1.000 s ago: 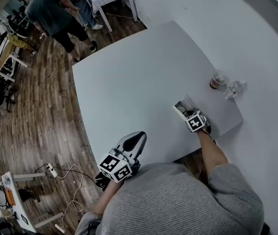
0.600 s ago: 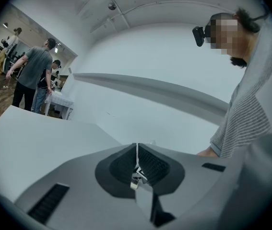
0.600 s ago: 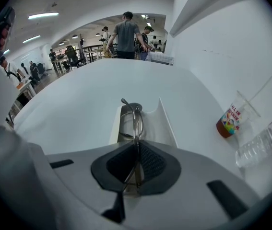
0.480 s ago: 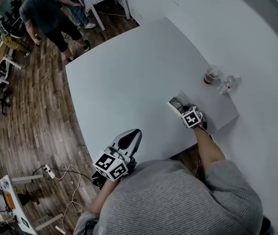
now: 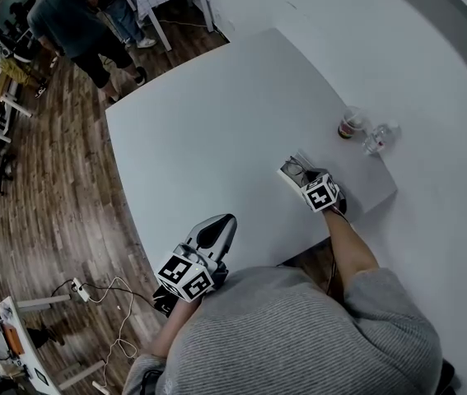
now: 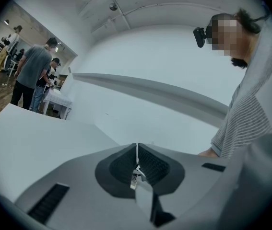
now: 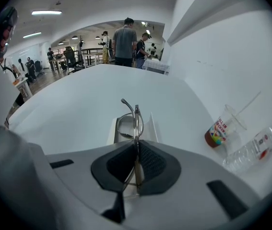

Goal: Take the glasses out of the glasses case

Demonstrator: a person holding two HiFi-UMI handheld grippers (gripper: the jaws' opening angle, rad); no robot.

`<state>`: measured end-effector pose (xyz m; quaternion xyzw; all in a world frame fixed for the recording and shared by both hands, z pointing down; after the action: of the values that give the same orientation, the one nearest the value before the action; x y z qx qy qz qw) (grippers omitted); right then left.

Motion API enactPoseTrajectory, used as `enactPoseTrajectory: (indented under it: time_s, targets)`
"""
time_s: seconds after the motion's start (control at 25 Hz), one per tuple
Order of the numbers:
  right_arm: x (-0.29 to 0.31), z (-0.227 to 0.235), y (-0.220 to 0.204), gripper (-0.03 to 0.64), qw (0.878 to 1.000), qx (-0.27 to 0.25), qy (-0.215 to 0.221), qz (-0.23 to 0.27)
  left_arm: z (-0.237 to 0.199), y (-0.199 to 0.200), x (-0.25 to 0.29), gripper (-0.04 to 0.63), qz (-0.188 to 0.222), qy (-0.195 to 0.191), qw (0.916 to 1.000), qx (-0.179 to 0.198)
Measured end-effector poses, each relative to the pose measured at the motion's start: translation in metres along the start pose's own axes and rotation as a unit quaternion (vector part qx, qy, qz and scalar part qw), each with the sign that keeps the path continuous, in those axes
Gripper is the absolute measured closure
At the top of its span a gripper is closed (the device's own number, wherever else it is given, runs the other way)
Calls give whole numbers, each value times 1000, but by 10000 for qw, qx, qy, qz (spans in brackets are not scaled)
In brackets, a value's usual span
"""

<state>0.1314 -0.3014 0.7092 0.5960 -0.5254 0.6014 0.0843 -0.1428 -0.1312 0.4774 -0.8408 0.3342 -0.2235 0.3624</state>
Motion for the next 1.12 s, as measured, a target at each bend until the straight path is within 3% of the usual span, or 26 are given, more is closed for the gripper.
enactPoseTrajectory:
  time_s: [0.52,1.12]
  targets:
    - [-47,6,42,594,9962,163,-331,783,7,0,1,575,-50,-282,9996,44]
    - [-122,-28,76,594,9835,117,-579,1709,19,-6,-6,575,-84,-620,9980,132]
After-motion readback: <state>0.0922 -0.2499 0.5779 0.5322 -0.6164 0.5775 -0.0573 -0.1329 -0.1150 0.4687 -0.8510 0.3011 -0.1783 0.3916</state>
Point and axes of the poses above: the fingertips, and each gripper's own axes: x forward along the fingers, z to its right, y out of its top, the point moved 6 cm from there along -x, backward along the fingers, and after that the axes turned 13 degrees about -x, right-handed, at the moved point
